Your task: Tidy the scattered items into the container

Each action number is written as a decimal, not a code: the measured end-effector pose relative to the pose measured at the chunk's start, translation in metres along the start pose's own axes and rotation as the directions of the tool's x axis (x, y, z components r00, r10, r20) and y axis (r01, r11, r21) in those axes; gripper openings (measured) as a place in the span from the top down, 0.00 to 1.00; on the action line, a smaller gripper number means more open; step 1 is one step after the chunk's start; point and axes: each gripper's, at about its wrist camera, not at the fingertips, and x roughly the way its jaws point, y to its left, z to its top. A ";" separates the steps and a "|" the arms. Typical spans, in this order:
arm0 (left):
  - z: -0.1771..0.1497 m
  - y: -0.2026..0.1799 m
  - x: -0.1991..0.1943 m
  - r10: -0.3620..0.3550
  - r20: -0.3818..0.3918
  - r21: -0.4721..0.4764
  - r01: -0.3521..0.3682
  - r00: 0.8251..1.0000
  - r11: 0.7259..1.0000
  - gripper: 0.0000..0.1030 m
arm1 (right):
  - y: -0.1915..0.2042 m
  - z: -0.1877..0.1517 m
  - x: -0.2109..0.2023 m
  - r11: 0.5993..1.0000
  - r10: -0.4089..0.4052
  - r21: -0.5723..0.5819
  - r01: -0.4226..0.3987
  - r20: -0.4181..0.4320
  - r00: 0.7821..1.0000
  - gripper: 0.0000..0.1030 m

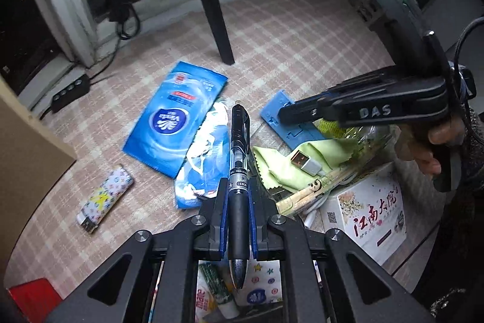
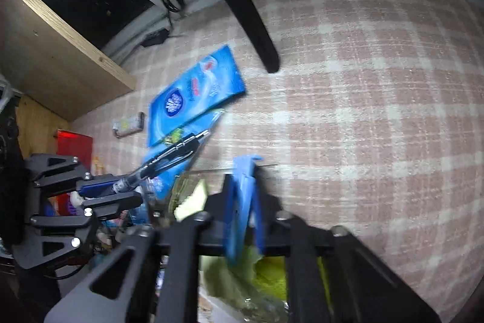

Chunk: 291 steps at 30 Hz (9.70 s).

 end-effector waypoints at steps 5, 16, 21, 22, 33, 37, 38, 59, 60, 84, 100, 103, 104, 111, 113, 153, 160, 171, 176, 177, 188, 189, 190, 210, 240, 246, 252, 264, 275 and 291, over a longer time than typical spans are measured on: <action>-0.014 0.000 -0.033 0.018 0.070 -0.038 -0.015 0.997 0.999 0.90 | 0.006 -0.006 -0.040 0.998 0.049 0.025 -0.052 0.119 0.992 0.95; -0.086 -0.004 -0.135 0.109 0.248 -0.155 -0.071 0.963 0.985 0.90 | 0.072 -0.033 -0.103 0.966 0.253 -0.016 -0.257 0.246 0.936 0.95; -0.147 0.016 -0.178 0.187 0.295 -0.257 -0.111 0.937 0.960 0.90 | 0.140 -0.047 -0.094 0.942 0.335 -0.105 -0.320 0.199 0.921 0.95; -0.165 0.024 -0.187 0.218 0.300 -0.293 -0.128 0.929 0.948 0.90 | 0.154 -0.049 -0.090 0.937 0.344 -0.126 -0.325 0.186 0.920 0.95; -0.309 0.133 -0.224 0.439 0.194 -0.618 -0.238 0.877 0.749 0.90 | 0.294 -0.063 0.001 0.885 0.389 -0.280 -0.372 0.005 0.921 0.95; -0.320 0.163 -0.217 0.457 0.168 -0.658 -0.246 0.873 0.712 0.90 | 0.327 -0.062 0.045 0.878 0.382 -0.290 -0.380 -0.053 0.923 0.95; -0.322 0.169 -0.215 0.460 0.164 -0.667 -0.245 0.873 0.704 0.90 | 0.333 -0.063 0.052 0.878 0.374 -0.297 -0.375 -0.061 0.925 0.95; -0.315 0.182 -0.202 0.523 0.127 -0.680 -0.310 0.843 0.664 0.49 | 0.359 -0.064 0.066 0.902 0.247 -0.368 -0.227 0.007 0.969 0.38; -0.313 0.178 -0.202 0.520 0.135 -0.673 -0.307 0.844 0.673 0.49 | 0.355 -0.064 0.063 0.905 0.247 -0.360 -0.225 0.014 0.969 0.38; -0.173 0.019 -0.130 0.234 0.228 -0.298 -0.161 0.945 0.941 0.49 | 0.098 -0.123 -0.103 0.957 -0.073 -0.237 0.169 0.366 0.928 0.38; -0.050 -0.007 -0.035 0.055 0.122 -0.304 -0.016 0.991 0.953 0.59 | 0.002 -0.073 -0.109 0.961 -0.165 -0.167 0.220 0.292 0.942 0.47; -0.036 0.000 -0.016 0.044 0.085 -0.336 -0.013 0.995 0.942 0.62 | 0.005 -0.054 -0.089 0.952 -0.156 -0.227 0.207 0.223 0.962 0.51; -0.032 0.002 -0.010 0.039 0.073 -0.346 -0.012 0.997 0.938 0.63 | 0.004 -0.049 -0.084 0.951 -0.151 -0.238 0.199 0.204 0.967 0.52; -0.023 0.015 0.022 0.010 -0.002 -0.420 -0.010 1.000 0.907 0.68 | 0.001 -0.028 -0.054 0.943 -0.148 -0.284 0.173 0.108 0.983 0.53; -0.022 0.019 0.025 0.015 -0.010 -0.435 -0.018 1.000 0.900 0.68 | 0.003 -0.025 -0.049 0.940 -0.144 -0.299 0.164 0.089 0.986 0.54; -0.041 -0.002 -0.076 0.054 0.236 -0.377 0.040 0.970 0.925 0.98 | 0.014 -0.066 -0.152 0.979 0.027 -0.200 0.038 0.313 0.949 0.96; -0.059 0.005 -0.104 0.092 0.273 -0.379 0.020 0.958 0.925 0.98 | 0.029 -0.083 -0.188 0.981 0.054 -0.192 0.023 0.384 0.922 0.96; -0.115 0.015 -0.155 0.166 0.304 -0.401 -0.031 0.938 0.915 0.98 | 0.087 -0.099 -0.192 0.963 0.114 -0.268 -0.004 0.399 0.910 0.96; -0.164 0.038 -0.192 0.244 0.314 -0.459 -0.079 0.918 0.885 0.98 | 0.149 -0.103 -0.180 0.935 0.193 -0.349 -0.056 0.373 0.907 0.96; -0.174 0.043 -0.199 0.264 0.312 -0.471 -0.093 0.913 0.877 0.98 | 0.162 -0.102 -0.177 0.927 0.209 -0.369 -0.065 0.367 0.906 0.96; -0.303 0.106 -0.255 0.453 0.243 -0.654 -0.201 0.858 0.730 0.98 | 0.290 -0.098 -0.107 0.832 0.343 -0.520 -0.193 0.208 0.916 0.96; -0.314 0.111 -0.258 0.467 0.233 -0.669 -0.207 0.853 0.714 0.98 | 0.298 -0.098 -0.101 0.825 0.351 -0.526 -0.205 0.194 0.916 0.96; -0.325 0.116 -0.262 0.479 0.224 -0.683 -0.214 0.849 0.698 0.98 | 0.308 -0.099 -0.094 0.818 0.360 -0.532 -0.218 0.179 0.915 0.96; -0.393 0.162 -0.260 0.510 0.146 -0.764 -0.231 0.848 0.603 0.98 | 0.429 -0.118 0.005 0.742 0.378 -0.587 -0.324 -0.032 0.925 0.96; -0.322 0.088 -0.227 0.397 0.263 -0.621 -0.160 0.879 0.767 0.75 | 0.295 -0.127 -0.066 0.833 0.099 -0.544 0.100 0.324 0.941 0.40; -0.293 0.049 -0.205 0.324 0.277 -0.534 -0.135 0.905 0.834 0.73 | 0.218 -0.141 -0.097 0.886 0.012 -0.433 0.164 0.374 0.927 0.40; -0.249 0.024 -0.174 0.241 0.261 -0.429 -0.111 0.935 0.896 0.72 | 0.141 -0.155 -0.123 0.939 -0.072 -0.281 0.197 0.400 0.914 0.40; -0.164 -0.004 -0.087 0.242 0.039 -0.016 -0.242 0.969 0.970 0.72 | 0.114 -0.154 -0.117 0.925 -0.080 -0.327 0.193 0.328 0.941 0.40; -0.152 0.010 -0.047 0.231 -0.051 0.074 -0.227 0.972 0.971 0.72 | 0.146 -0.070 -0.037 0.867 -0.096 -0.470 0.165 0.168 0.981 0.52; -0.153 0.019 -0.019 0.210 -0.126 0.099 -0.198 0.970 0.975 0.76 | 0.151 -0.030 0.056 0.836 -0.199 -0.520 0.172 0.004 0.980 0.53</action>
